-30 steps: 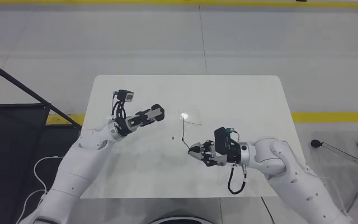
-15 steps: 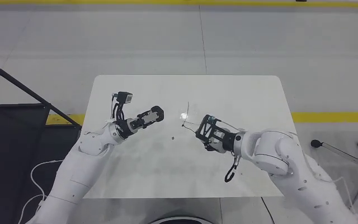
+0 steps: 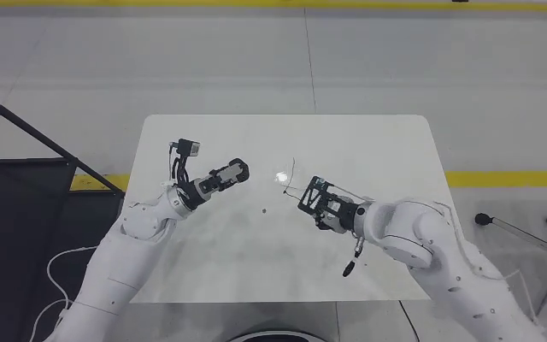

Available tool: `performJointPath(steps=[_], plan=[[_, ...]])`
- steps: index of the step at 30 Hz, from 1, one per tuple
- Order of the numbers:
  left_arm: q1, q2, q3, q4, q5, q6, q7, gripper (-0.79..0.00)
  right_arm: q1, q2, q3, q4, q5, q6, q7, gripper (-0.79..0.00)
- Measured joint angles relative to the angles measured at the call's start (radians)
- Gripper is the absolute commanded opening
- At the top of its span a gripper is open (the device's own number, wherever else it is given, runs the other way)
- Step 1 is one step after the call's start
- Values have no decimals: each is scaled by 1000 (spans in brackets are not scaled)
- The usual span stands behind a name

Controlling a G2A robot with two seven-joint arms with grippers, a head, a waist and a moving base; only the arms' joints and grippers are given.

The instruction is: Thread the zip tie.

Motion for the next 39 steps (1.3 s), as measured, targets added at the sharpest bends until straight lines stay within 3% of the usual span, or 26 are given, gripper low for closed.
performJointPath(steps=[7,14,28,39], plan=[[2,-5,-10,-2,-3,68,68,0,140,-66,-184,-24,-228,242,308,-785],[2,-5,-10,-1,-5,70,71,0,339,-192,-417,101,-376,329,564,-785],[2,-5,-10,-1,-5,70,71,0,577,-465,-705,582,-378,374,580,-785],[2,-5,-10,-1,-5,70,71,0,594,-616,-717,842,-357,307,580,-785]])
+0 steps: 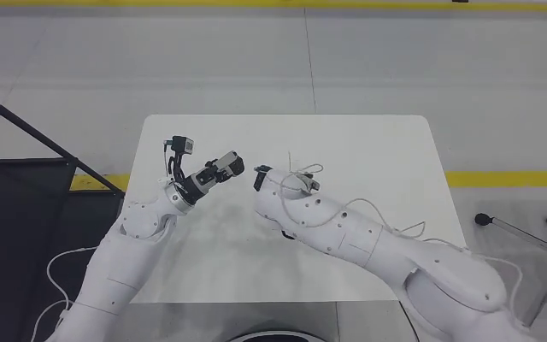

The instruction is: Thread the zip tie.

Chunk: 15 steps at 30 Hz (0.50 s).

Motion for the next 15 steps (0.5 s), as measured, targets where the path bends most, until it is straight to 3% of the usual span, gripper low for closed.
performJointPath(steps=[1,2,15], plan=[[0,0,0,0,0,0,0,0,0,-12,0,17,-2,-4,0,-736],[0,0,0,0,0,0,0,0,0,-19,0,28,-3,-5,0,-634],[0,0,0,0,0,0,0,0,7,-86,0,128,-8,-2,0,-563]])
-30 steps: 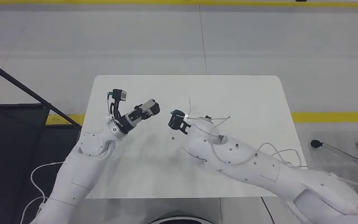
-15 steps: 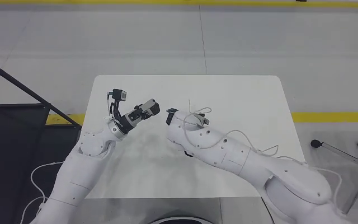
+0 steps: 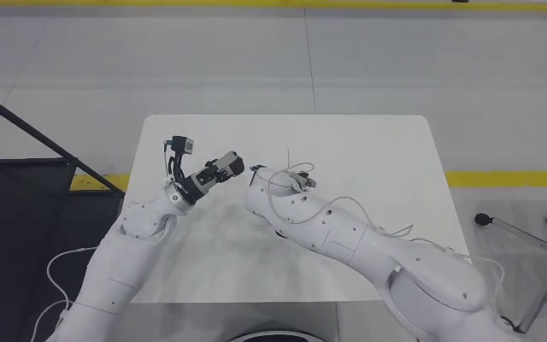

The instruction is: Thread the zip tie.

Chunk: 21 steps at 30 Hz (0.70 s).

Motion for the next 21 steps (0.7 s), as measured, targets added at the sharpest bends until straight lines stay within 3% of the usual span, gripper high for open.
performJointPath(steps=[12,14,16,21], plan=[[17,0,-9,-29,27,18,29,0,20,-9,0,15,-5,41,0,-400],[24,0,-17,-36,45,22,44,0,28,-1,3,1,0,68,0,-382],[30,0,-23,-43,62,25,63,0,35,13,8,-20,5,95,0,-280],[40,-2,-32,-54,87,30,94,0,40,71,28,-103,16,143,0,-179]])
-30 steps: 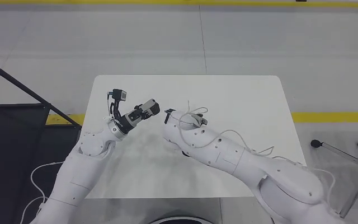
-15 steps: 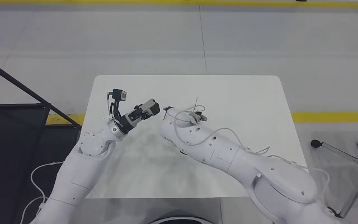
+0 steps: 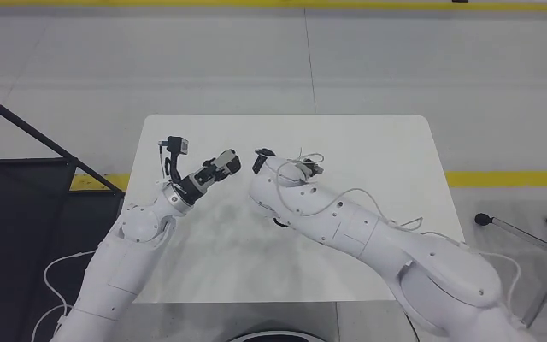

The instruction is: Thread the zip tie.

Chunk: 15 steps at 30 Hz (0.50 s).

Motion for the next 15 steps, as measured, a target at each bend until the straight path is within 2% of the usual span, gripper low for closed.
performJointPath(steps=[8,9,10,15], plan=[[3,-5,-2,-8,53,13,39,0,-51,157,64,-270,-35,101,0,-105],[3,-5,-2,-8,56,15,42,0,-63,178,78,-310,-47,114,0,-34],[2,-6,-1,-9,58,17,45,0,-83,207,101,-367,-66,130,0,0],[2,-6,0,-9,59,18,46,0,-218,325,243,-632,-174,149,0,0]])
